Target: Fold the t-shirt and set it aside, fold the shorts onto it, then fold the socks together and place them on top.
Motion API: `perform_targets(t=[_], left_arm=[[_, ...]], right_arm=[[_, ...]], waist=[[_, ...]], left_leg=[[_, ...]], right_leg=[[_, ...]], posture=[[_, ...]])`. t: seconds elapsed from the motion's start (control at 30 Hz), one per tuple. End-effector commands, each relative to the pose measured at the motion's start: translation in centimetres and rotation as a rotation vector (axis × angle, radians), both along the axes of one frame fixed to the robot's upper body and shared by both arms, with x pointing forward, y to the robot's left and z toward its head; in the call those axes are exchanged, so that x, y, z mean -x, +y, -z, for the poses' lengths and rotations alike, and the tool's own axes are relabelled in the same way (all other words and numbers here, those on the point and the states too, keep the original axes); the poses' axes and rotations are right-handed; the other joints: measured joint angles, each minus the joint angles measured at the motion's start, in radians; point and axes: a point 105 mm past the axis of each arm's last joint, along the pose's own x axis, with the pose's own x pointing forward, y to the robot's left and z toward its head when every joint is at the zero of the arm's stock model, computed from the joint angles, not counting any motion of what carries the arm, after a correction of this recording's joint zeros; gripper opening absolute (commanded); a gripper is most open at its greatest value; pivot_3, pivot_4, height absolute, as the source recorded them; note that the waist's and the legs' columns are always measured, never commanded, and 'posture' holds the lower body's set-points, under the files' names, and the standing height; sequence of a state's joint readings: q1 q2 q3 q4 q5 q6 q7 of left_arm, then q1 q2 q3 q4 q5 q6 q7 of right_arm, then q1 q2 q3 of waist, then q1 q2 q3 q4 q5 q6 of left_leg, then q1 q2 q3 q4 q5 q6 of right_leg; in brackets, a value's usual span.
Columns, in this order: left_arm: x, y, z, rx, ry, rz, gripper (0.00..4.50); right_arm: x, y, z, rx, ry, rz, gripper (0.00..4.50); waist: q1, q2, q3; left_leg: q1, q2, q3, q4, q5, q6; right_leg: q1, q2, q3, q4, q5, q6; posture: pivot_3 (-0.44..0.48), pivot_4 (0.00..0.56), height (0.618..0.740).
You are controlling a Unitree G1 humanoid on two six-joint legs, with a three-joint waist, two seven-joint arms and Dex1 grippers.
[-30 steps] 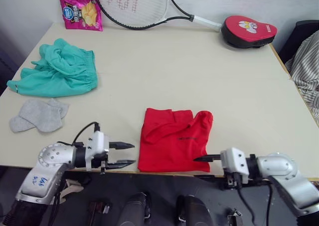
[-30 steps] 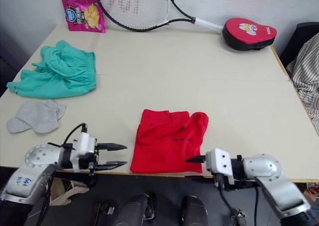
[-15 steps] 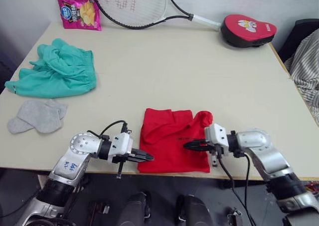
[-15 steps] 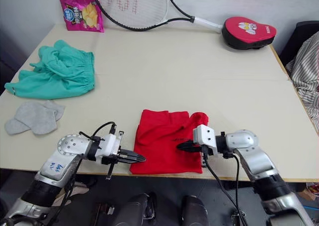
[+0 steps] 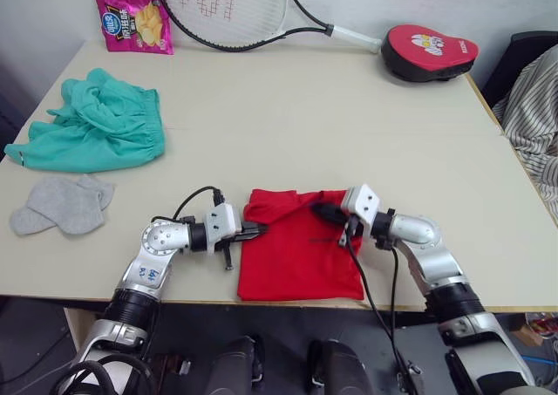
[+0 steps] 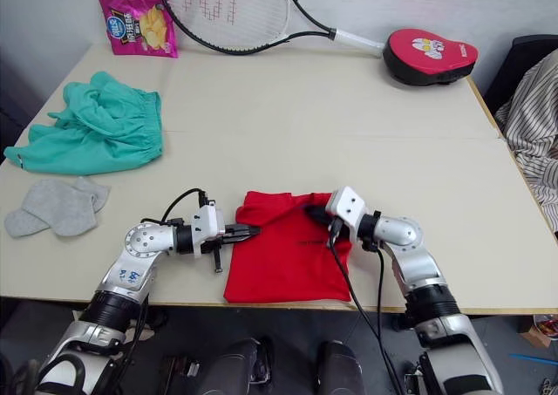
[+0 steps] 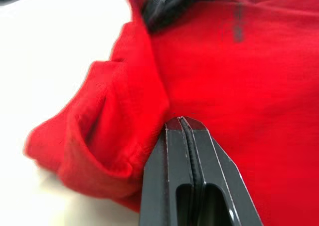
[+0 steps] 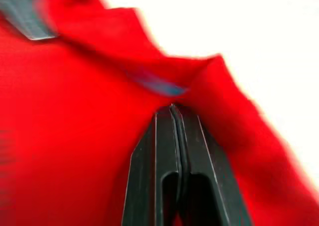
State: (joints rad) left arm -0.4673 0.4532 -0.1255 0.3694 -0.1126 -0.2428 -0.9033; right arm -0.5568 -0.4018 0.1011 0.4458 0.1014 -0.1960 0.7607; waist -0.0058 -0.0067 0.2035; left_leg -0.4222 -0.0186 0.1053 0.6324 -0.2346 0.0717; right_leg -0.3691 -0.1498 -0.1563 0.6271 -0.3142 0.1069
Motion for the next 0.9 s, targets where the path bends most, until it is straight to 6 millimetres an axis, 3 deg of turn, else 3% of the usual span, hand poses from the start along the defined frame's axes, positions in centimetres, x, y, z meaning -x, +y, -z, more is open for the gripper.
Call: perform_targets(t=[0.03,0.17,0.23,0.37,0.5,0.6,0.73,0.9], left_arm=[[-1.9,0.5,-1.7,0.1,-0.048,-0.131,0.01],[-2.6,0.4,-3.9,0.275,-0.03,-0.185,0.01],[-2.0,0.3,-5.1,0.336,-0.029,-0.151,0.01],[0.4,0.0,-5.6,0.319,-0.026,-0.015,0.01],[3.7,-1.8,-3.7,0.22,0.072,0.17,0.01],[3.9,-2.9,-1.6,0.16,0.117,0.159,0.01],[3.6,-3.2,1.9,0.039,0.159,0.086,0.01],[2.9,-2.3,3.0,0.005,0.191,-0.031,0.01]], right_arm=[[-1.3,-1.1,-1.9,-0.097,-0.067,0.121,0.0],[-0.3,-1.2,-2.1,-0.08,-0.065,0.074,0.0],[1.2,-1.1,-2.4,-0.044,-0.065,-0.004,0.0],[5.2,0.8,-2.8,-0.048,-0.013,-0.168,0.0],[8.7,2.6,-1.3,-0.077,0.085,-0.237,0.0],[10.0,3.3,0.8,-0.073,0.14,-0.217,0.0],[9.0,1.4,2.8,-0.12,0.164,-0.036,0.0],[7.3,-3.2,4.2,-0.197,0.165,0.241,0.0]], waist=[[0.0,0.0,0.0],[0.002,0.0,0.0],[0.005,0.0,0.0],[0.0,0.0,0.0],[-0.001,0.0,0.0],[0.007,0.0,0.0],[0.009,0.0,0.0],[0.011,0.0,-0.003]], left_leg=[[0.0,0.0,0.0,0.0,0.0,0.0],[0.0,0.0,-0.001,0.0,0.0,0.001],[-0.001,0.0,-0.001,0.0,0.001,0.001],[-0.001,0.0,-0.001,0.0,0.0,0.001],[0.001,0.004,-0.001,-0.001,-0.001,-0.001],[0.0,0.004,-0.001,-0.001,-0.001,-0.002],[0.0,0.003,0.0,-0.001,-0.004,-0.006],[0.001,0.003,0.0,-0.001,-0.004,-0.006]], right_leg=[[0.0,0.0,0.0,0.0,0.0,0.0],[0.001,0.0,0.0,0.0,0.0,0.0],[0.001,0.0,0.0,-0.001,0.0,0.0],[0.002,-0.001,0.0,-0.003,0.0,0.0],[0.002,-0.001,0.001,-0.004,0.0,0.0],[0.001,-0.001,0.002,-0.003,0.0,-0.001],[0.001,-0.001,0.003,-0.005,0.0,-0.001],[0.0,-0.001,0.004,-0.005,0.0,-0.001]], posture=[[0.0,0.15,0.74],[0.0,0.15,0.74],[0.0,0.15,0.74],[0.0,0.15,0.74],[0.0,0.15,0.74],[0.0,0.15,0.74],[0.0,0.15,0.74],[0.0,0.15,0.74]])
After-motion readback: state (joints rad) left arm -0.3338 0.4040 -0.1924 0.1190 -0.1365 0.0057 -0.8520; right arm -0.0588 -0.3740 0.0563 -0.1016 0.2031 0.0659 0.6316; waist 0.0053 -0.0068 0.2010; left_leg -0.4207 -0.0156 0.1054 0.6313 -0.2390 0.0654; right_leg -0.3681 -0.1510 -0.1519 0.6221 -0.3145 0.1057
